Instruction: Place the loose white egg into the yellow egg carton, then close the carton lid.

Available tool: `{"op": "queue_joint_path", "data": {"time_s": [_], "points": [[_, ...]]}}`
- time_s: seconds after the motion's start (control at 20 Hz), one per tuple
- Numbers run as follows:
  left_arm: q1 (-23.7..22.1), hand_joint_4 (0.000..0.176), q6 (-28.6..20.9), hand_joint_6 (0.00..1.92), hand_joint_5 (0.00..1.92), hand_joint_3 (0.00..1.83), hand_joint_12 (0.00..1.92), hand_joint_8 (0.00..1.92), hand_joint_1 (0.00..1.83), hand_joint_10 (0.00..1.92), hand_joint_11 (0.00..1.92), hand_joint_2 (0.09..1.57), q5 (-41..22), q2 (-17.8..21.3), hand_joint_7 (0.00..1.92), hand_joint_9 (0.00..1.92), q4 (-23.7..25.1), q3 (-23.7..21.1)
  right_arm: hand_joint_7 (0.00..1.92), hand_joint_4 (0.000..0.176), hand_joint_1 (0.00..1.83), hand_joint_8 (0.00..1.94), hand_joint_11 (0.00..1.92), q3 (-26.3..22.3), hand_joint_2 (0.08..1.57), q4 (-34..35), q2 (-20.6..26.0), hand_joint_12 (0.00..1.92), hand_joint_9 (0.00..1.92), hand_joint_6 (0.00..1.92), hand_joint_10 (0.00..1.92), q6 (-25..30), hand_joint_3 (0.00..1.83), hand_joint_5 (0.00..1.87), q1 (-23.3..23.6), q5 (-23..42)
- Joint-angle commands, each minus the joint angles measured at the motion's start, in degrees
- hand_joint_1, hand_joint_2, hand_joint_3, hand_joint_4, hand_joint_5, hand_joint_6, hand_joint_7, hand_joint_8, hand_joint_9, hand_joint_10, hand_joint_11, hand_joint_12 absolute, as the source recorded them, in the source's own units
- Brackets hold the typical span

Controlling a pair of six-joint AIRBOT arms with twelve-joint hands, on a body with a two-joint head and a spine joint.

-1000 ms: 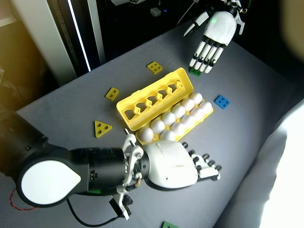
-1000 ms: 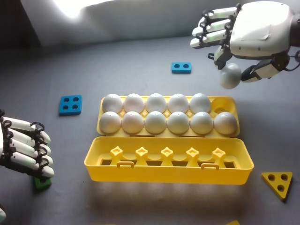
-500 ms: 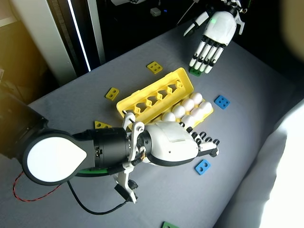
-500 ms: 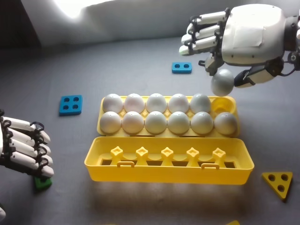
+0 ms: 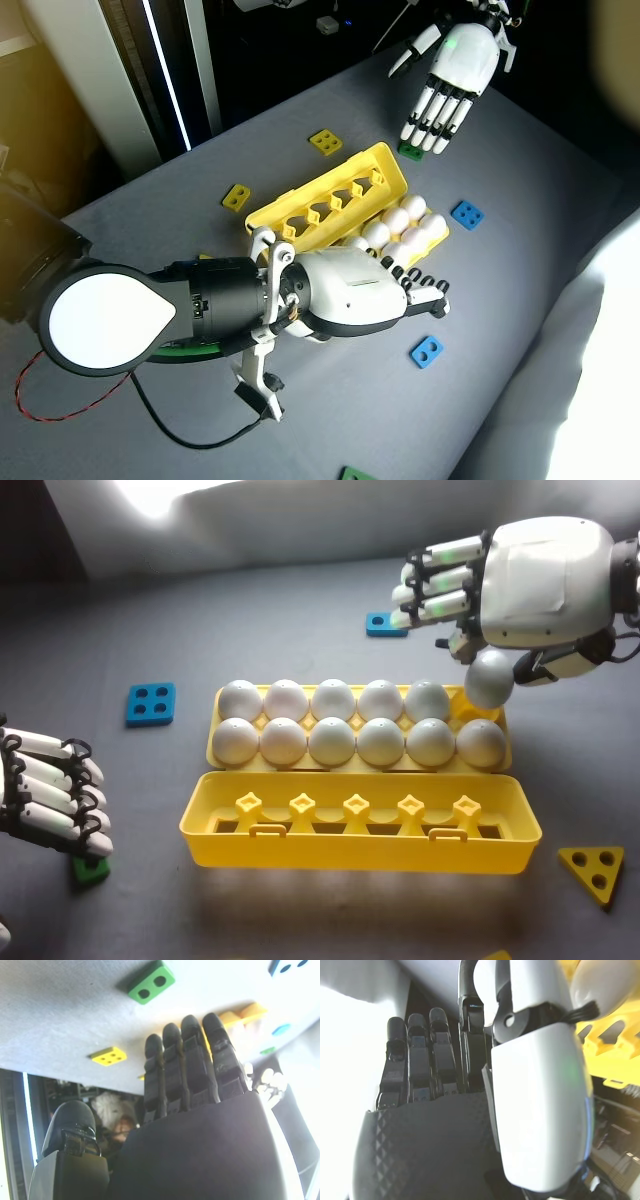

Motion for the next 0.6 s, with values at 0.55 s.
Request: {"op": "queue_joint_path", "data": {"time_s": [0.55], "points": [[0.01,0.000,-0.08,0.00,0.34,0.00,0.43,0.00,0.00,0.00,0.00,1.19,-2.65,1.04,0.34,0.27,-3.19,0.52,0.29,0.000,1.20,0.00,0.00,-1.84,1.03,2.71,0.89,0.67,0.26,0.65,0.00,-7.28,0.00,1.17,-0.81,3.72]]}}
